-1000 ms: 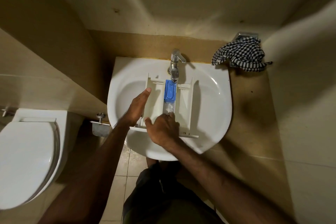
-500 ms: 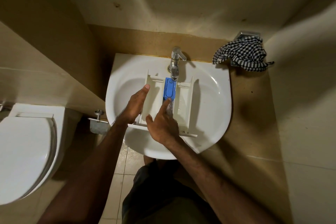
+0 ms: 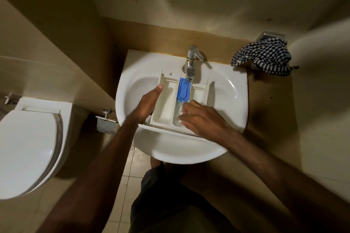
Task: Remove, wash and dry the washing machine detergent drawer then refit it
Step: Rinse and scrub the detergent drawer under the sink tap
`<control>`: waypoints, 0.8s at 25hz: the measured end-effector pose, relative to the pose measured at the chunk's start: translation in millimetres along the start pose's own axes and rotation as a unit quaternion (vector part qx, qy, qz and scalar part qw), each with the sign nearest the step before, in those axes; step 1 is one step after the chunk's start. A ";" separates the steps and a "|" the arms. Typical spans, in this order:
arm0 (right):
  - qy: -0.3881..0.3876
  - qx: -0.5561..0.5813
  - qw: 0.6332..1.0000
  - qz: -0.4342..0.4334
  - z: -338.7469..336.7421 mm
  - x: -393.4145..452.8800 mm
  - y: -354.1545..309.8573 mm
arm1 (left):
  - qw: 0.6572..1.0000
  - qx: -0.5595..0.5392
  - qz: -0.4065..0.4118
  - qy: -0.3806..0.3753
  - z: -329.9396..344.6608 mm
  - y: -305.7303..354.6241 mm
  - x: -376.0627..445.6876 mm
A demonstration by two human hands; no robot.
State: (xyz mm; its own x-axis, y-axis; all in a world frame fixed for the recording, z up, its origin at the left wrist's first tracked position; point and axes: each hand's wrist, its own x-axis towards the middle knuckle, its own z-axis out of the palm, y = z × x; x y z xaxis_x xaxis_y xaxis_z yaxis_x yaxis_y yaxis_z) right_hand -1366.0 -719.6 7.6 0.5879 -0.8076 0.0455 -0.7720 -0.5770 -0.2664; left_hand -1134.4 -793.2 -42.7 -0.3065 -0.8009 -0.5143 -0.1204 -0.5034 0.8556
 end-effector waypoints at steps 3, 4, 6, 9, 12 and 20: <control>-0.136 0.077 0.976 0.152 2.0 26.7 5.7 | 1.000 0.001 -0.003 0.006 0.8 -0.8 0.1; -0.182 0.059 0.964 0.185 5.8 33.0 3.1 | 1.000 0.001 -0.005 0.009 1.2 -0.4 0.1; -0.199 0.033 0.949 0.244 14.7 41.3 -4.4 | 1.000 -0.005 -0.002 0.016 1.2 -0.7 0.9; -0.146 0.035 0.931 0.334 22.2 47.3 -22.2 | 1.000 -0.009 0.003 0.019 1.1 -2.6 2.3; -0.159 0.084 0.906 0.384 27.8 41.3 -26.2 | 1.000 -0.013 0.004 0.016 1.2 -1.5 1.8; -0.086 0.120 0.862 0.485 29.4 51.8 -40.6 | 1.000 -0.003 0.007 0.018 0.8 -0.7 2.0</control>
State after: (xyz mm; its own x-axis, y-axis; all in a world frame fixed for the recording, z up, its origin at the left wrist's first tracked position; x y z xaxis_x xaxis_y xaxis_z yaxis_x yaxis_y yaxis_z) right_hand -1297.1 -734.4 -7.6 -0.2637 -0.8536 -0.4492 -0.8601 0.4189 -0.2912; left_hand -1135.6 -794.2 -44.3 -0.2743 -0.8193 -0.5035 -0.1100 -0.4934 0.8628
